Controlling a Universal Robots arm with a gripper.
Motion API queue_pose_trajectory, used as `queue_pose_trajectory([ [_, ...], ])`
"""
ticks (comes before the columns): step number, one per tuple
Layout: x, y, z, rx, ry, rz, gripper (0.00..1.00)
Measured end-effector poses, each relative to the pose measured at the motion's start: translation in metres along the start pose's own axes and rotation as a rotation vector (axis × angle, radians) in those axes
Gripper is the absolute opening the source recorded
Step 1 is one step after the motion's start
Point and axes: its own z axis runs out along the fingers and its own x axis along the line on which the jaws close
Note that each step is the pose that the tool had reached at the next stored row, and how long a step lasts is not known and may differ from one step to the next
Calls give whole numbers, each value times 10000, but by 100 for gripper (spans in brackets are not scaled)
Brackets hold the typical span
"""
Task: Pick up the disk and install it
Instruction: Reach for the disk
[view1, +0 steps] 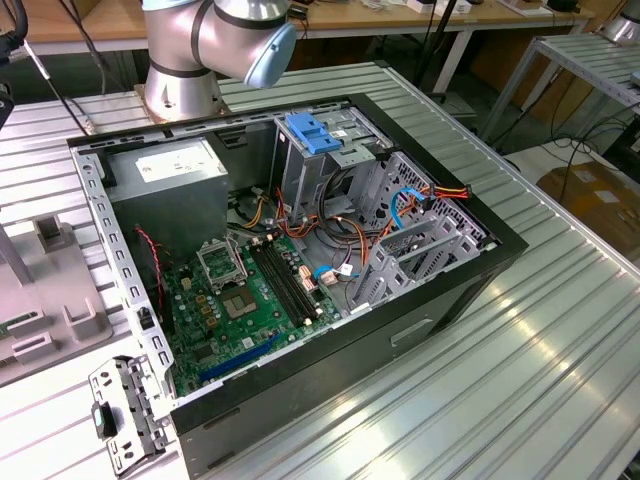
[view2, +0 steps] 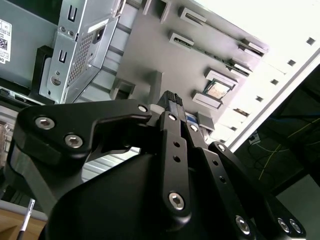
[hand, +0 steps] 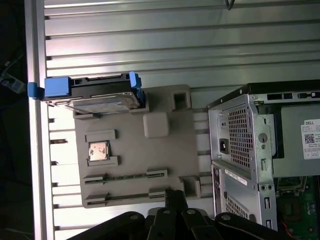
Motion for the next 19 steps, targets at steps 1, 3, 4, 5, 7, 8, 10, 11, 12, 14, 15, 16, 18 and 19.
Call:
queue_pose_trajectory([
  [1,5,0,0,0,0,0,11],
  [3,29,-2,2,0,1,0,11],
  [4,35,-3,3,0,0,0,11],
  [5,40,-3,3,0,0,0,11],
  [7,52,-4,4,1,1,0,11],
  [8,59,-5,5,0,0,0,11],
  [10,73,-6,6,0,1,0,11],
  [11,79,-6,8,0,0,0,11],
  [12,85,-7,8,0,0,1,11],
  [14,97,-8,10,0,1,0,11],
  [15,103,-8,11,0,0,1,11],
  [16,109,-9,12,0,0,0,11],
  [18,122,-9,14,0,0,0,11],
  [19,132,-9,16,0,0,0,11],
])
